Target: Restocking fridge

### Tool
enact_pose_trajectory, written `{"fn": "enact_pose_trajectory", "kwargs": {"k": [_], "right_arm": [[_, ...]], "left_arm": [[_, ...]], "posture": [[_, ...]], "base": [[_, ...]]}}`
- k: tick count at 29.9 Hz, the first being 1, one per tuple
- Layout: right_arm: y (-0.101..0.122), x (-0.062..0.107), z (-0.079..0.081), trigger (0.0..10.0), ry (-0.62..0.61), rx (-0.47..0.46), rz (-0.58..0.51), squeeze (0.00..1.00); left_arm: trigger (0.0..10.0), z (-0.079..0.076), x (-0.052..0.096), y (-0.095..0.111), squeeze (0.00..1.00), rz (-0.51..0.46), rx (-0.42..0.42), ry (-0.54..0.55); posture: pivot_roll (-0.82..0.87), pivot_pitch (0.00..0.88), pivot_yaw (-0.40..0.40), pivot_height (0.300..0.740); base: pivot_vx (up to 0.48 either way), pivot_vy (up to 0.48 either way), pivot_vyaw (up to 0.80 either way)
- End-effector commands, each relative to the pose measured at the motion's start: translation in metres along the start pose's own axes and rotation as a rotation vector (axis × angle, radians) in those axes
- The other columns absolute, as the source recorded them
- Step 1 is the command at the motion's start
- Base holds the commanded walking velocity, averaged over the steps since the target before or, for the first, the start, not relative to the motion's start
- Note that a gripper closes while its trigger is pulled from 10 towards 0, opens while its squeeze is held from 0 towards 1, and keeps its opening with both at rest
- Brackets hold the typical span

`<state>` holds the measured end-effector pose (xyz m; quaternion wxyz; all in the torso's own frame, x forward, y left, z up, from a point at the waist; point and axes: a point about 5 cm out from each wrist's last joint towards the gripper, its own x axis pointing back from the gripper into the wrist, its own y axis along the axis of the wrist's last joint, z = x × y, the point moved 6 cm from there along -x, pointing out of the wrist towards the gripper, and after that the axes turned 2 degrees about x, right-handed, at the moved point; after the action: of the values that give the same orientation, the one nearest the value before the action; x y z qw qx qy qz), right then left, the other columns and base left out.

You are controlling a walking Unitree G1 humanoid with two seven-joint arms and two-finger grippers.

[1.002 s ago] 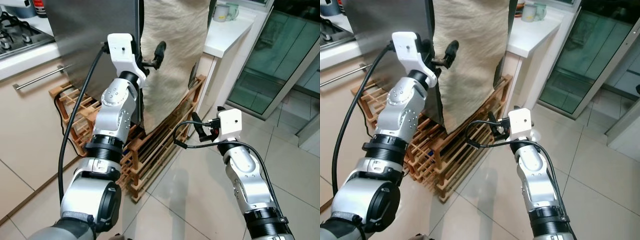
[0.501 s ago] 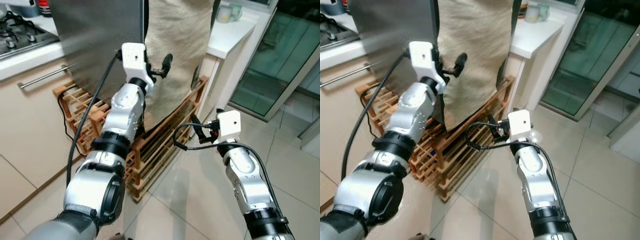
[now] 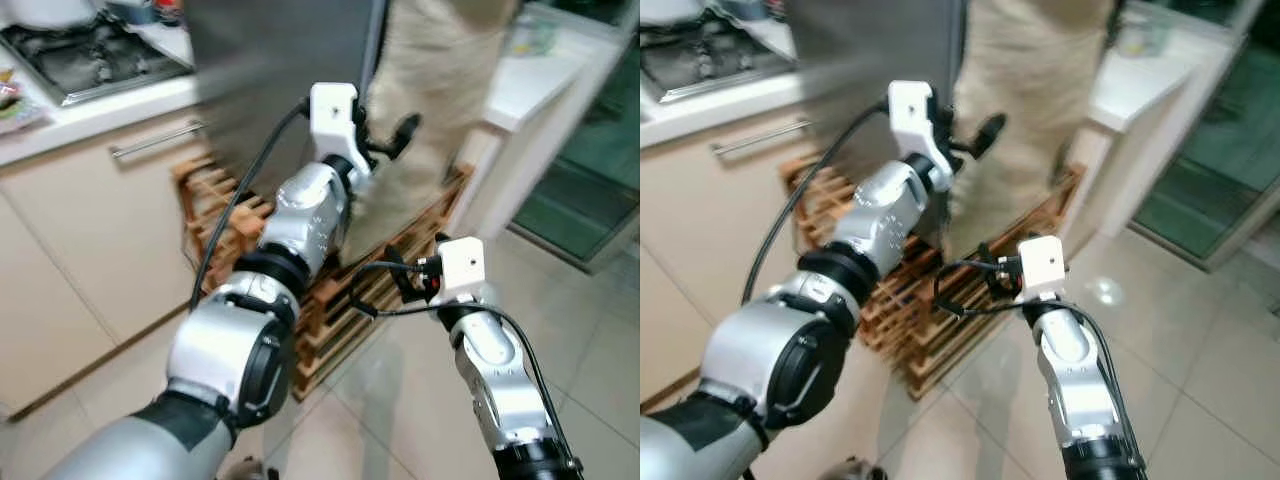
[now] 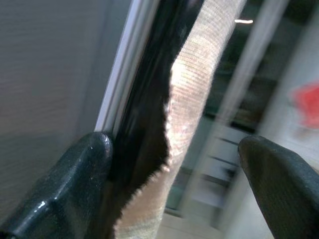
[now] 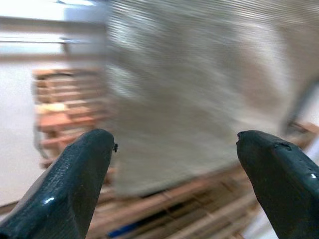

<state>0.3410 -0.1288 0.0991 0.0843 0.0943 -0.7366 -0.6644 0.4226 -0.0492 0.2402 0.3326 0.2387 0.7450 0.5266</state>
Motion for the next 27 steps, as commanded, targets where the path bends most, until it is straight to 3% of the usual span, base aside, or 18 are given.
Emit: {"fn": "enact_pose_trajectory", "kwargs": {"k": [1,2,3,6,9,11,17,18,19,21,22,24,27], "right_arm": [[-0.006,0.012,-0.009,10.0,-0.028,-0.022,0.020,0.00],[-0.006,0.012,-0.009,10.0,-0.028,-0.022,0.020,0.00],[-0.008,0.018,-0.011,10.0,-0.034,-0.018,0.026,0.00],[-0.013,0.034,-0.018,10.0,-0.057,0.001,0.049,0.00],[-0.013,0.038,-0.017,10.0,-0.053,0.011,0.054,0.00],[-0.014,0.041,-0.012,10.0,-0.035,0.026,0.059,0.00],[-0.005,0.036,-0.008,10.0,-0.018,0.032,0.039,0.00],[-0.001,0.032,-0.005,10.0,-0.006,0.025,0.028,0.00],[-0.001,0.032,-0.005,10.0,-0.006,0.025,0.028,0.00],[0.003,0.028,-0.001,10.0,0.014,0.018,0.016,0.00],[0.004,0.025,0.004,10.0,0.038,0.013,0.010,0.00],[0.008,0.019,0.013,10.0,0.080,0.005,0.003,0.00],[0.014,0.012,0.022,10.0,0.132,-0.019,-0.011,0.00]], "left_arm": [[10.0,-0.098,-0.025,-0.018,0.00,0.020,0.017,-0.293],[10.0,-0.098,-0.025,-0.018,0.00,0.020,0.017,-0.293],[10.0,-0.121,-0.025,-0.018,0.00,0.005,0.088,-0.393],[10.0,-0.150,-0.027,-0.017,0.00,-0.019,0.155,-0.482],[10.0,-0.151,-0.026,-0.015,0.00,-0.030,0.177,-0.502],[10.0,-0.144,-0.024,-0.005,0.00,-0.068,0.177,-0.511],[10.0,-0.109,-0.002,0.011,0.00,-0.140,0.153,-0.496],[10.0,-0.081,0.031,0.025,0.00,-0.171,0.105,-0.480],[10.0,-0.081,0.031,0.025,0.00,-0.171,0.105,-0.480],[10.0,-0.058,0.059,0.026,0.00,-0.143,0.029,-0.434],[10.0,-0.039,0.076,0.022,0.00,-0.111,-0.005,-0.381],[10.0,-0.015,0.104,0.020,0.00,-0.067,-0.032,-0.307],[10.0,0.001,0.135,0.028,0.00,-0.036,-0.055,-0.204]], "posture": [[-0.15,0.000,-0.026,0.740],[-0.15,0.000,-0.026,0.740],[-0.17,0.000,-0.017,0.740],[-0.18,0.000,-0.017,0.740],[-0.18,0.000,-0.021,0.740],[-0.18,0.000,-0.024,0.740],[-0.15,0.000,-0.036,0.740],[-0.13,0.000,-0.037,0.740],[-0.13,0.000,-0.037,0.740],[-0.10,0.000,-0.045,0.740],[-0.09,0.000,-0.049,0.740],[-0.06,0.000,-0.058,0.740],[-0.03,0.000,-0.066,0.740]], "base": [[0.000,0.000,0.00],[0.000,0.000,0.00],[0.000,0.000,0.00],[0.000,0.000,0.00],[0.000,0.000,0.00],[0.000,0.000,0.00],[0.000,0.000,0.00],[0.000,0.000,0.00],[0.000,0.000,0.00],[0.000,0.000,0.00],[0.000,0.000,0.00],[0.000,0.000,0.00],[0.000,0.000,0.00]]}}
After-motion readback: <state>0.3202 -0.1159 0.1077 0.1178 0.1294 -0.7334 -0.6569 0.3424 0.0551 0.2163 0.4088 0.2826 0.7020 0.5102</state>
